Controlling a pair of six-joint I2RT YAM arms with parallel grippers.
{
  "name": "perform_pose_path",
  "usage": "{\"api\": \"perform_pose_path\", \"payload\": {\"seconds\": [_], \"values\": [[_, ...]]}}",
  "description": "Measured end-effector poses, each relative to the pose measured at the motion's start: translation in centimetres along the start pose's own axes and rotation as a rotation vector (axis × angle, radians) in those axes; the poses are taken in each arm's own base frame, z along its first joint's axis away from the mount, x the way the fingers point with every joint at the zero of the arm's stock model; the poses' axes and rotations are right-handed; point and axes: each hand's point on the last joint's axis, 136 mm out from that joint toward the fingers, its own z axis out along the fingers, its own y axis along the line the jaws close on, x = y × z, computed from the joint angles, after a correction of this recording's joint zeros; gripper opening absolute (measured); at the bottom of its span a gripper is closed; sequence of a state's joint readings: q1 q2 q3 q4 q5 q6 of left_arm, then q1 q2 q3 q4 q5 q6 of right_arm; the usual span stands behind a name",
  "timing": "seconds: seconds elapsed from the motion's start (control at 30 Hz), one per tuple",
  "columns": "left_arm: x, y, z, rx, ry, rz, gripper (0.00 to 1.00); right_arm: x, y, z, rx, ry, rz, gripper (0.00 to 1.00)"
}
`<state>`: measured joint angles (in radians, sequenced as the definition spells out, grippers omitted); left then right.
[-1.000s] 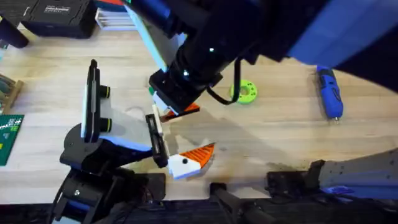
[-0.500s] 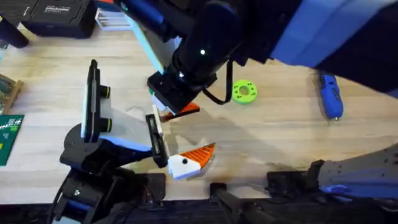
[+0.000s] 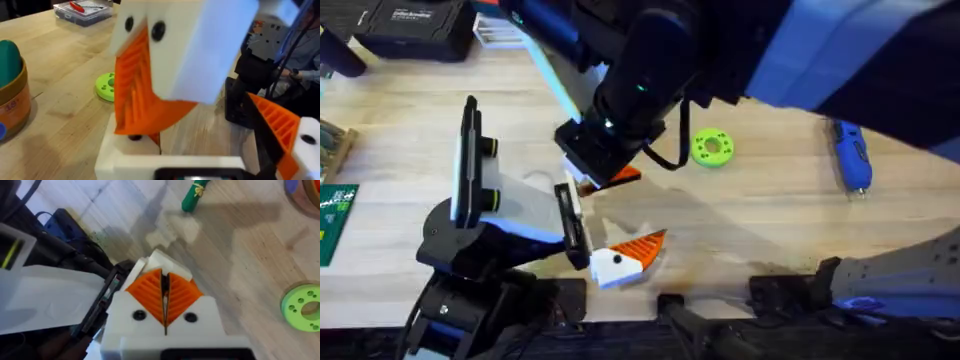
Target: Pick up the gripper from the table and insert it into the empty holder that is missing its gripper. Then pick up a screw, insert it into the mounting hole, and use the screwdriver to tighten it. Finally, clean up the table by picking up the vegetable and placing it into the bucket.
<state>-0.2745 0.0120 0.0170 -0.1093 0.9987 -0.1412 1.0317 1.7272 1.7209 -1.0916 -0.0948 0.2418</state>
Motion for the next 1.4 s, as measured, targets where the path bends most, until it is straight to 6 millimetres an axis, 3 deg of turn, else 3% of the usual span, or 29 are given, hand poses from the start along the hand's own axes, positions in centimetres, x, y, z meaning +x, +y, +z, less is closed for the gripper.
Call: {"api": "perform_pose_path", "payload": {"seconds": [0.1,0.13,0.23,0.33,0.37,0.63,0.83,1.1,1.4], "values": [[0.0,0.0,0.0,0.000,0.000,-0.001,0.985,0.0,0.0,0.0,-0.001,-0.001,0.000,0.012],[0.0,0.0,0.0,-0.001,0.000,-0.001,0.985,0.0,0.0,0.0,-0.001,0.000,0.001,0.079],[0.0,0.0,0.0,0.000,0.000,0.000,0.985,0.0,0.1,0.0,-0.004,0.002,-0.001,0.480],[0.0,0.1,0.0,-0.006,-0.001,-0.002,0.985,-0.1,-1.0,-0.1,0.038,0.000,0.012,0.917],[0.0,0.1,0.0,-0.006,-0.001,-0.003,0.985,-0.2,-1.4,-0.2,0.046,-0.003,0.014,0.968],[0.0,0.1,0.0,-0.002,-0.001,0.000,0.985,0.0,-1.6,-0.6,0.069,-0.008,0.009,0.992],[0.0,0.0,0.0,-0.001,-0.001,0.004,0.985,0.2,-1.6,-2.3,0.064,-0.035,0.016,0.992],[0.0,0.0,0.0,-0.001,-0.001,0.004,0.985,1.3,-3.9,-4.8,0.070,-0.063,0.078,0.992],[0.0,0.0,0.0,-0.001,-0.001,0.004,0.985,7.4,-8.2,-5.1,0.059,-0.106,0.231,0.994]]}}
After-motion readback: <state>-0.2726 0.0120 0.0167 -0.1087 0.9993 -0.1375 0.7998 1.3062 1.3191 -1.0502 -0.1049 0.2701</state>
